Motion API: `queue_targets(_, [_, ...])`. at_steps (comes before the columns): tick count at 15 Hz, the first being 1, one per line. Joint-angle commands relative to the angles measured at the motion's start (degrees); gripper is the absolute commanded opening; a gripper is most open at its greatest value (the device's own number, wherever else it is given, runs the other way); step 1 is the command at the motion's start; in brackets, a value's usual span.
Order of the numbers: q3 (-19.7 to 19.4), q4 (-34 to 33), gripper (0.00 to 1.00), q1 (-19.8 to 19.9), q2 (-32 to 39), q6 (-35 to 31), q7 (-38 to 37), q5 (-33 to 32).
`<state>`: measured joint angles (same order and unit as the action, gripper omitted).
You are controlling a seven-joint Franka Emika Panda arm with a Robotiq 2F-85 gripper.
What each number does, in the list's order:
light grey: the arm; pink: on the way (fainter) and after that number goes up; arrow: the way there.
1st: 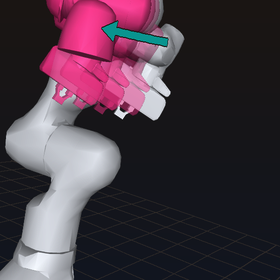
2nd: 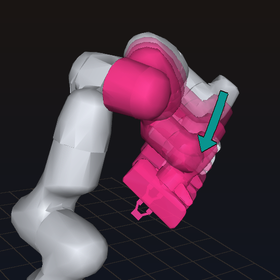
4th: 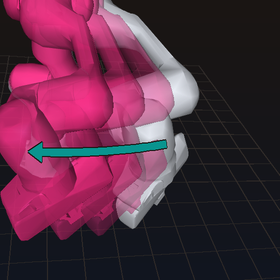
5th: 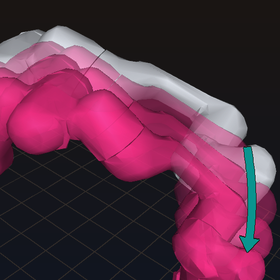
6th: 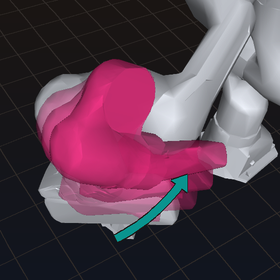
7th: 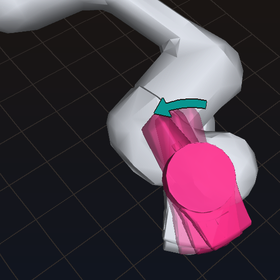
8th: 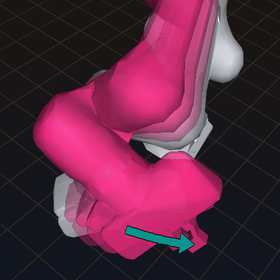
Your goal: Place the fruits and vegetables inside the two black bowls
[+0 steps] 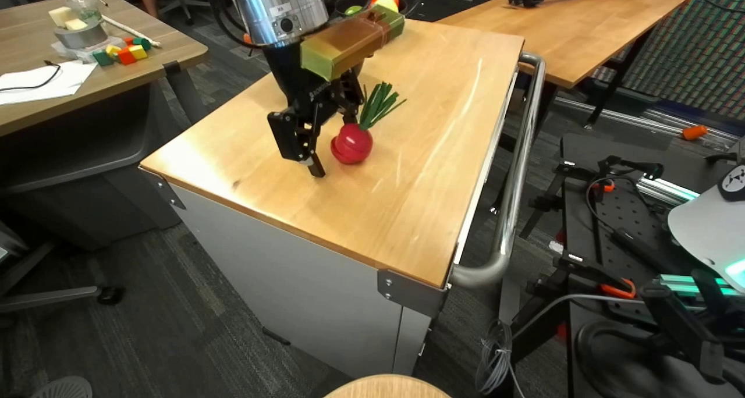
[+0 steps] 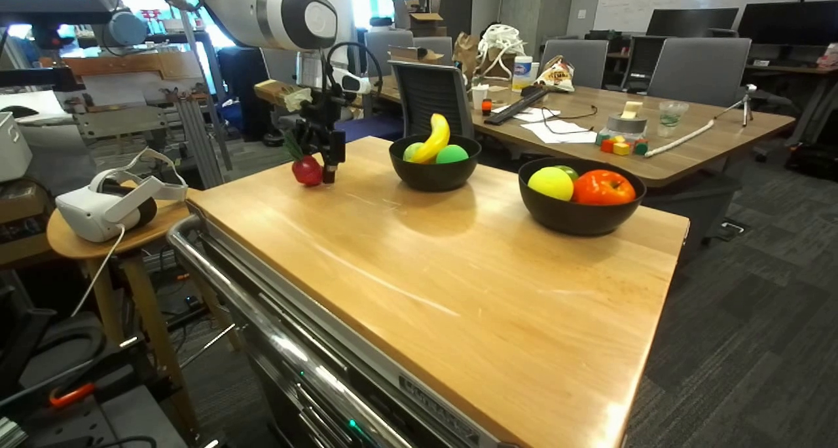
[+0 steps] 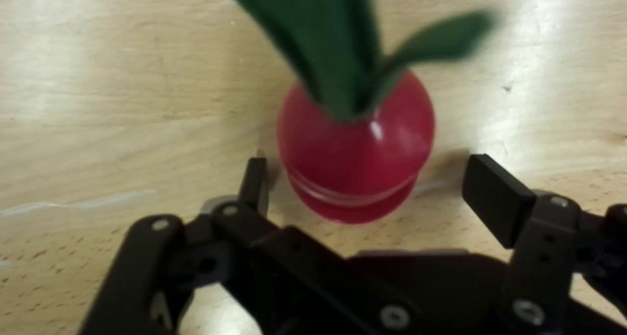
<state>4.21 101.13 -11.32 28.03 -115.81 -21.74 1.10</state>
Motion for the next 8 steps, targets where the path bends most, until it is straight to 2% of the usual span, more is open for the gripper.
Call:
queue_targets(1, [1.0, 0.1, 1.00, 1.3, -0.3, 0.5, 4.5, 3.5])
queue_targets(8, [1.5, 0.4, 1.00, 2.1, -2.4, 7.9, 8.9, 6.4])
